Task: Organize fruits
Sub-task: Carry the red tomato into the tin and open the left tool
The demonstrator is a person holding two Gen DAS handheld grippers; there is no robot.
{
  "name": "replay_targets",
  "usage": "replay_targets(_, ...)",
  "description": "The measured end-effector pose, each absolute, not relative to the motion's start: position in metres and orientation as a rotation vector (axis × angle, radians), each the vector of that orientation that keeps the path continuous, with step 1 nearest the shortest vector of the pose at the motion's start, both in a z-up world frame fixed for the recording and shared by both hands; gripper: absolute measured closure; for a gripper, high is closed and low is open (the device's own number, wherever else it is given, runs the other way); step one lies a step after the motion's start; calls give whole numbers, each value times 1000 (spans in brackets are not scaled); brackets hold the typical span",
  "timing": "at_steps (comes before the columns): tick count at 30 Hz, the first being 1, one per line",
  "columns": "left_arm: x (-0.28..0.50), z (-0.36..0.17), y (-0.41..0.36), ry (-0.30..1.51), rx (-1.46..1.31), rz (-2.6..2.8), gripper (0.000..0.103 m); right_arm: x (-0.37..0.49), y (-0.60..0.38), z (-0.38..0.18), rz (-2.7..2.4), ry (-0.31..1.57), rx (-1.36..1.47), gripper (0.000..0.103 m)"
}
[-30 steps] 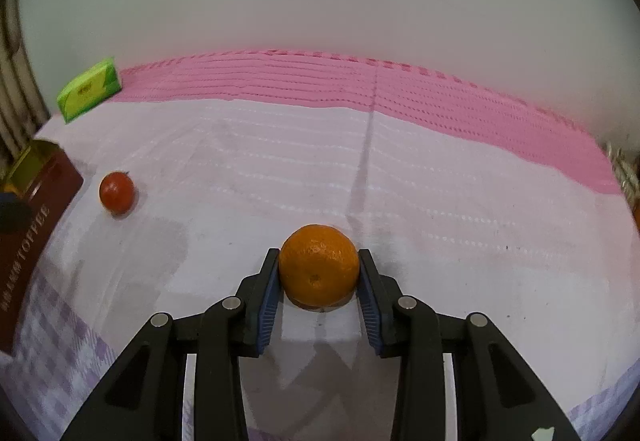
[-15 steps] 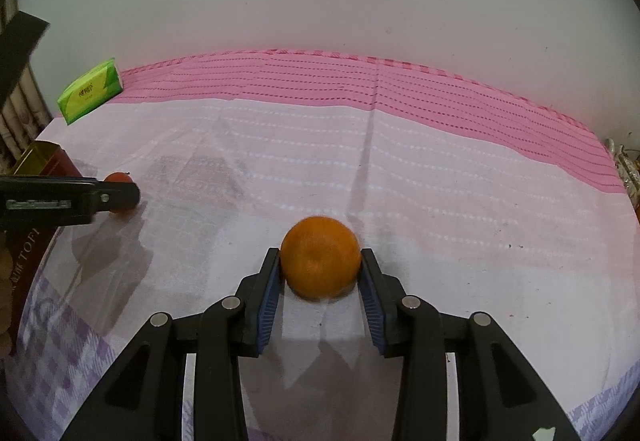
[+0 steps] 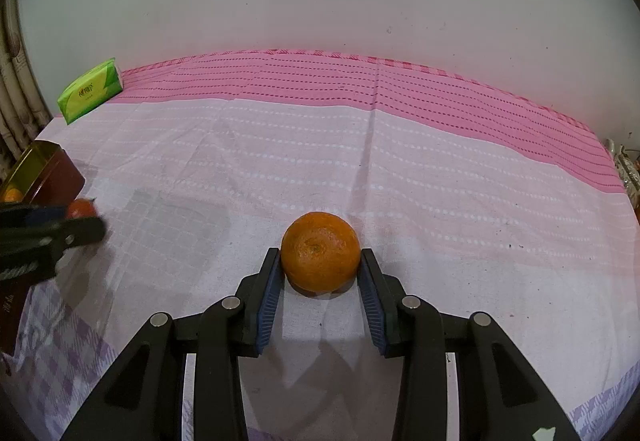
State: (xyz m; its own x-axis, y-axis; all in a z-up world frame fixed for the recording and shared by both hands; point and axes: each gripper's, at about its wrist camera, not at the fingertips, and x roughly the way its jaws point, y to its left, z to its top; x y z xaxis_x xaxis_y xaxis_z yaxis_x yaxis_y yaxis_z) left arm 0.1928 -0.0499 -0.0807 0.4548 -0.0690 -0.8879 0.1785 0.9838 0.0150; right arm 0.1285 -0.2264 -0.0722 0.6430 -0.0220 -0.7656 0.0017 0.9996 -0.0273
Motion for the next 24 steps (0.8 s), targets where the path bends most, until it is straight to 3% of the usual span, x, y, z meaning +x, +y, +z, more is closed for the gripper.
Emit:
replay_targets(17,135,-21,38,1014,111,-72,71,128,-226,-72,-14,872,-27,67)
replay_targets(24,124,-24,96,1047,122,1,71,128,-226,-72,-15,872,-27,67)
